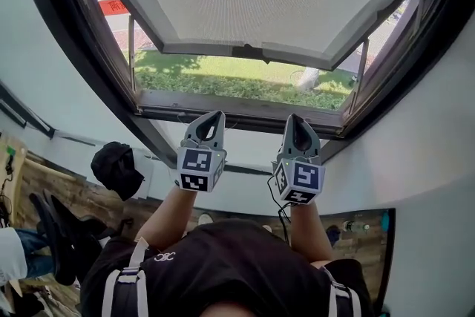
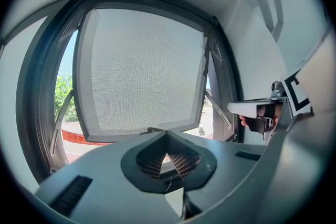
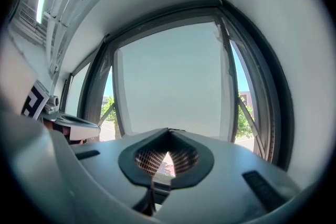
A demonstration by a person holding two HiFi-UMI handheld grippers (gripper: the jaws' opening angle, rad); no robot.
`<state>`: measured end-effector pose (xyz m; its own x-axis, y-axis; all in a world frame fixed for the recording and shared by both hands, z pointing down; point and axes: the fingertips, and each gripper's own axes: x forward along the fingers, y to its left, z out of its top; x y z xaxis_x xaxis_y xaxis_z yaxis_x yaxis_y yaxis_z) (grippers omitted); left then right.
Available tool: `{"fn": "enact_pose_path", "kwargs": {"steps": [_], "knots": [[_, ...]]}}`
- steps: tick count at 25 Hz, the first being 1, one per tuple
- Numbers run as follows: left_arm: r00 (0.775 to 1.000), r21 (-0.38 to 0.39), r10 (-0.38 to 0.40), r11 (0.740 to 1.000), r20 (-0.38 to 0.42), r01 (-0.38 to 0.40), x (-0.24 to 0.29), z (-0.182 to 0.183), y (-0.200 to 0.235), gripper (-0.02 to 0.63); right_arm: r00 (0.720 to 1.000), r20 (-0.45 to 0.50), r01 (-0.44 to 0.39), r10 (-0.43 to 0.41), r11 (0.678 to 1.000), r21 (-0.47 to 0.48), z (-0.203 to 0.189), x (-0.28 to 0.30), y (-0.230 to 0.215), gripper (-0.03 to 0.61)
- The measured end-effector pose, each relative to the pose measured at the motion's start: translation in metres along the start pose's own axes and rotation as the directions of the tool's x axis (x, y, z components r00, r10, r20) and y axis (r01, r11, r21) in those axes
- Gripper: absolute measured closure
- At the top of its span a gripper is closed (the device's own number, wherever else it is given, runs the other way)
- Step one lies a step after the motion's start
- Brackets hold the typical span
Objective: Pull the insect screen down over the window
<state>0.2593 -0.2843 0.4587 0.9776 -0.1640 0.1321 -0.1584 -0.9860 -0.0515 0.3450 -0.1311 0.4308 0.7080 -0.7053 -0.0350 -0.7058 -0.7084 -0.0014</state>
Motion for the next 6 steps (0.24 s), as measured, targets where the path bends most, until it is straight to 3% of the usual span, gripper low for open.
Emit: {"fn": "enact_pose_path", "kwargs": {"steps": [6], "knots": [[1.0,0.019,0.005,1.0,0.0,-0.005,0.0003,0.0007,-0.0022,0.614,1.0,0.001,-0.019,0.019,1.0,0.005,-0.0018,0.0016,0.0013,0.574]]}}
